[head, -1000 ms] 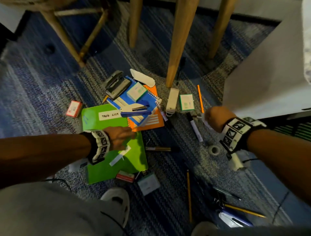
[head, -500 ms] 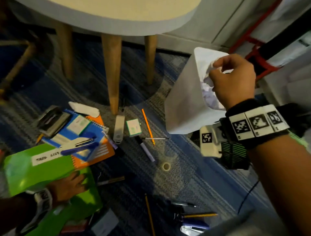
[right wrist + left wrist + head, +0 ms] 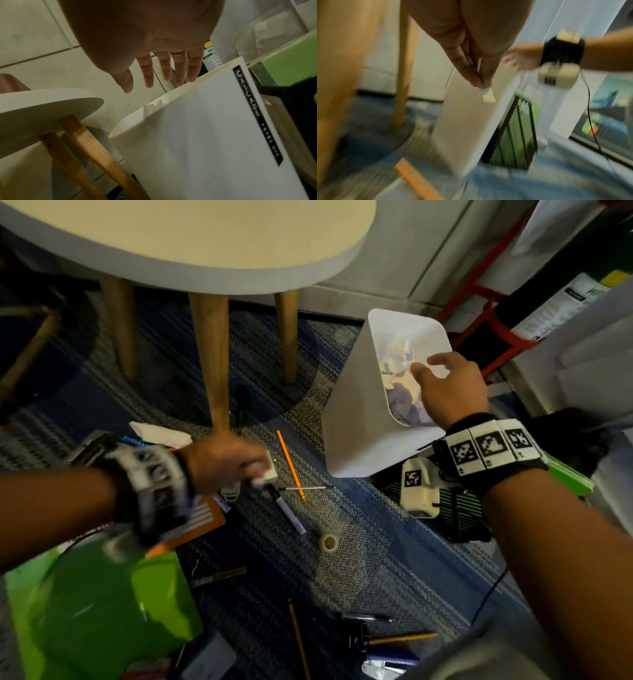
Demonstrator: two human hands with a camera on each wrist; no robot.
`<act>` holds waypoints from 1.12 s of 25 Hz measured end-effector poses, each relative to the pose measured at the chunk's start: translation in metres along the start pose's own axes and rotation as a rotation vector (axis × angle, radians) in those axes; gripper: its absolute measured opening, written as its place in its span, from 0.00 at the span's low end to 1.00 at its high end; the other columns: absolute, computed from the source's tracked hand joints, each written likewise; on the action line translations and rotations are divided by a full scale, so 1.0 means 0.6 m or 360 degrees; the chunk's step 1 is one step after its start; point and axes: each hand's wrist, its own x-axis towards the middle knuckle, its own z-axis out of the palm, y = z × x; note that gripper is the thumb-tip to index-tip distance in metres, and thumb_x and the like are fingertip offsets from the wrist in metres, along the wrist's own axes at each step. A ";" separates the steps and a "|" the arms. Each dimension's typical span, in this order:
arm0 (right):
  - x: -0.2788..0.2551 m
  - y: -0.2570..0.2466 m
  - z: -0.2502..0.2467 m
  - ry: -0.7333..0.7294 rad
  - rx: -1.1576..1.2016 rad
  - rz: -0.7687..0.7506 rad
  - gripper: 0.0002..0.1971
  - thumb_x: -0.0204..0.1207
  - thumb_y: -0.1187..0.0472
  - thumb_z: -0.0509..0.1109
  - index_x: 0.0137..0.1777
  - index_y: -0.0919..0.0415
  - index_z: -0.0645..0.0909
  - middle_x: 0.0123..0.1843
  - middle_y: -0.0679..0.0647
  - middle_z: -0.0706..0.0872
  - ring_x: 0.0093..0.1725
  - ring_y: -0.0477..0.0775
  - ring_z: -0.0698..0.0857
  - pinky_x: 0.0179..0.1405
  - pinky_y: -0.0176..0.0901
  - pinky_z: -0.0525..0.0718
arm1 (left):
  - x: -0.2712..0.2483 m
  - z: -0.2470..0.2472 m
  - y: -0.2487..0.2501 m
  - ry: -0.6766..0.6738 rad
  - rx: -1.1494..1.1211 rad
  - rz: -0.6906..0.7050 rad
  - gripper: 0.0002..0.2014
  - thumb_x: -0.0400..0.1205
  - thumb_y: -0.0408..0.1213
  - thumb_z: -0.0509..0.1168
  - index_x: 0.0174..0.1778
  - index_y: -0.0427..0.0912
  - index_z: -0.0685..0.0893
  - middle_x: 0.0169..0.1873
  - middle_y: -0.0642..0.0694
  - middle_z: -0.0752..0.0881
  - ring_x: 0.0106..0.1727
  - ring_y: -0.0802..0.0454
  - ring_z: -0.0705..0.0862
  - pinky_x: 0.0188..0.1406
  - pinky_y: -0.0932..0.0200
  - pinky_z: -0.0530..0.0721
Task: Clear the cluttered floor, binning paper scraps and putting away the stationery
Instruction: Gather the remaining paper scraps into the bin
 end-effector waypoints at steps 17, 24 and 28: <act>0.019 0.015 -0.002 0.0317 0.0443 0.0163 0.17 0.79 0.45 0.63 0.62 0.53 0.78 0.65 0.55 0.79 0.62 0.54 0.80 0.66 0.53 0.77 | 0.323 -0.045 0.263 0.0498 -0.0112 -0.0008 0.19 0.79 0.35 0.67 0.68 0.41 0.81 0.57 0.41 0.86 0.56 0.43 0.85 0.62 0.50 0.82; -0.070 -0.090 0.034 0.0362 0.0522 -0.0769 0.14 0.75 0.54 0.66 0.58 0.59 0.78 0.56 0.49 0.73 0.56 0.44 0.76 0.59 0.37 0.76 | 0.160 -0.117 0.207 0.0616 0.0237 0.0130 0.13 0.78 0.30 0.60 0.56 0.43 0.82 0.53 0.45 0.83 0.51 0.48 0.81 0.46 0.58 0.75; -0.180 -0.122 0.163 -0.0149 0.0519 -0.1035 0.07 0.73 0.58 0.67 0.50 0.55 0.77 0.46 0.52 0.78 0.46 0.49 0.77 0.49 0.50 0.78 | 0.033 -0.084 0.073 0.0245 0.0494 -0.0217 0.10 0.79 0.40 0.61 0.53 0.44 0.82 0.53 0.39 0.84 0.56 0.37 0.82 0.49 0.48 0.77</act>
